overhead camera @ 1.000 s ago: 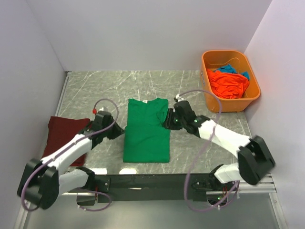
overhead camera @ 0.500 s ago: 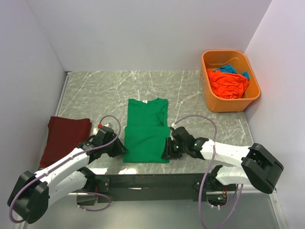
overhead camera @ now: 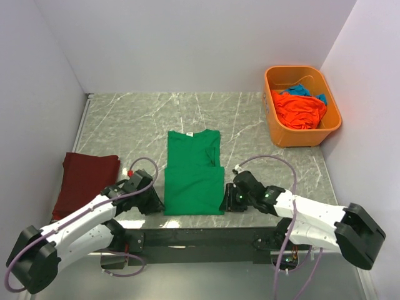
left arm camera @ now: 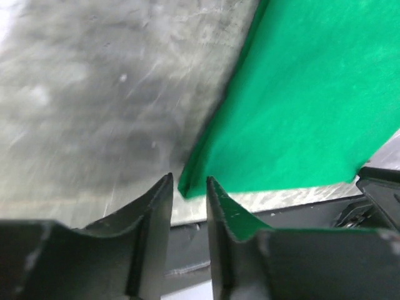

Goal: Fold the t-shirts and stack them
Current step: Fold the tshirt

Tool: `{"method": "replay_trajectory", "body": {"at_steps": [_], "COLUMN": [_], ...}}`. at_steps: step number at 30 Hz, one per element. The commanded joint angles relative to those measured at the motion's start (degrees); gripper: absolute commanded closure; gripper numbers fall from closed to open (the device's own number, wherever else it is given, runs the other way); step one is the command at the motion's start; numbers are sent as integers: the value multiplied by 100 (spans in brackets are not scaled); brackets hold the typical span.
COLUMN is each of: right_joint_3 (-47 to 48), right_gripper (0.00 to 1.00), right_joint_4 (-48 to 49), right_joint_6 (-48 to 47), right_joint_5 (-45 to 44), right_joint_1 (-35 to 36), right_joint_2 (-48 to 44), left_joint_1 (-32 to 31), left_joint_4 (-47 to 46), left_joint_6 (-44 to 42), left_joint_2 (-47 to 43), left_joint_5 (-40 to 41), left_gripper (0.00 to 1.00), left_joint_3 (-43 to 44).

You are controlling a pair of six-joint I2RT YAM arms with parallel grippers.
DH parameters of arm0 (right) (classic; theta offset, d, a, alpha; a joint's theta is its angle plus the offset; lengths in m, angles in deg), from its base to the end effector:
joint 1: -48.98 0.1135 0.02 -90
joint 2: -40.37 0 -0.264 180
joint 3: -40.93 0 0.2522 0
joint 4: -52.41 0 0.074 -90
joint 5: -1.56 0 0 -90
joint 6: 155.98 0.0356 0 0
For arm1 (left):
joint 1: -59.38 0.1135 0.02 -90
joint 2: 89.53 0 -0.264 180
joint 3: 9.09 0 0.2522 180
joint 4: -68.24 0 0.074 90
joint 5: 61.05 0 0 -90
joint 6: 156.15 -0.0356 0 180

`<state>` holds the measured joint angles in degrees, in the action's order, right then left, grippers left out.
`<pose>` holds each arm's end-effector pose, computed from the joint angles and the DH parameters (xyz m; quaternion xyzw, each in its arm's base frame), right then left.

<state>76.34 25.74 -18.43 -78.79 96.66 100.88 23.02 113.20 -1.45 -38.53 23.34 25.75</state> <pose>0.1208 0.1415 0.1506 -0.0286 0.9415 0.2946 0.1613 0.1179 -0.0911 0.1527 -0.2250 0.9408 -0.2224 0.1217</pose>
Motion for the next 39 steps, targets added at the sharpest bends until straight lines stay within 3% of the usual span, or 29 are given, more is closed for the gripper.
{"method": "replay_trajectory", "body": {"at_steps": [1, 3, 11, 21, 39], "right_joint_3": [-38, -73, -521, -794, -970], "right_gripper": [60, 57, 55, 55, 56], "right_joint_4": [-625, -774, -204, 227, 623], "right_joint_6": [35, 35, 333, 509, 650], "right_joint_5": [-236, -192, 660, 740, 679], "right_joint_1": [-153, -250, -286, -286, -286], "right_joint_2": [-478, -768, -813, -716, -435], "left_joint_1": [-47, -64, -178, -363, -398], "left_joint_4": [1273, 1476, 212, -263, -281], "left_joint_6": [385, 376, 490, 578, 613], "left_joint_2": [-170, -91, -266, -135, -645], "left_joint_5": [385, 333, -406, -380, 16], "left_gripper": [65, 64, 64, 62, 57], "left_joint_3": [651, 800, 46, -271, -377]}}
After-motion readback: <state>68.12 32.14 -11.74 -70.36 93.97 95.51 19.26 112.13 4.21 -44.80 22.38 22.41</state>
